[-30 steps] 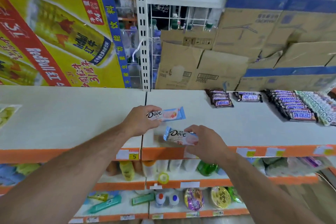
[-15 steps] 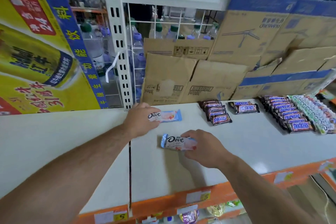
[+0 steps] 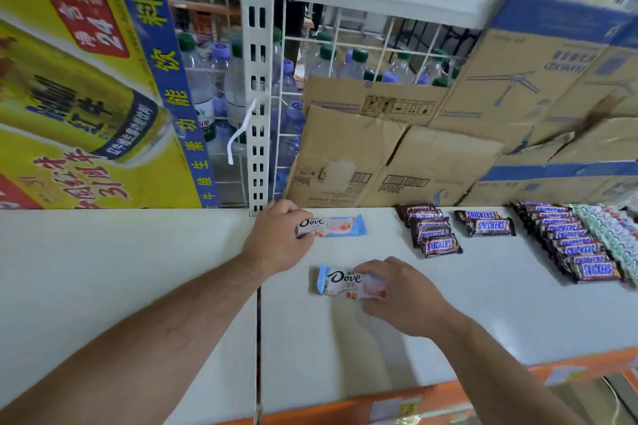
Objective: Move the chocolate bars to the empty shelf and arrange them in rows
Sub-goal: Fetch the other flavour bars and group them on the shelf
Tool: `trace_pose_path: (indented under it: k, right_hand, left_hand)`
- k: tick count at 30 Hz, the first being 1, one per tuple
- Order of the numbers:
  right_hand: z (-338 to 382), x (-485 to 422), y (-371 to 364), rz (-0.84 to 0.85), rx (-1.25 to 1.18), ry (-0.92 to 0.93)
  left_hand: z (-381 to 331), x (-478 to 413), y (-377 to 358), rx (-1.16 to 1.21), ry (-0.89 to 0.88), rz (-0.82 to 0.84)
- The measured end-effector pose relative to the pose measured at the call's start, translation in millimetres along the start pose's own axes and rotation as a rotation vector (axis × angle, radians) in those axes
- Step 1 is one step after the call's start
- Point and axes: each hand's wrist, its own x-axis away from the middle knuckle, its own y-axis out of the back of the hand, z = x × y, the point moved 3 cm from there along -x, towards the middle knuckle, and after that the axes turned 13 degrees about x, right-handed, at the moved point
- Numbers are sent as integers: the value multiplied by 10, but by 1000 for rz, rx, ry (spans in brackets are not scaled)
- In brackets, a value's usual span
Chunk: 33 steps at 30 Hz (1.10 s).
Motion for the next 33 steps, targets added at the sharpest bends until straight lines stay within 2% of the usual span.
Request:
trace_pose_path:
  k: [5,9,11,14,19,25,33]
  right_hand:
    - [71,-58,35,-37,-45,-2]
    - [150,-196,48,-37,16,54]
    - [178,-281,44,-56,26,64]
    - [245,-436,70,-169,114,104]
    - [346,-644,119,-307,218,90]
    - [273,-645,56,-235,159,90]
    - [365,-703,100,-158,243,105]
  left_hand:
    - [-10,24,18,49,38,34]
    - [-49,170,117,61,86,60]
    - [-44,376,188,-83,81,52]
    - [-42,751,280,-331,97,75]
    - [-140,1160,218,-459,196,148]
    - [-270,1294,202,-515,253,120]
    - [-359,1304,237,-568,262,107]
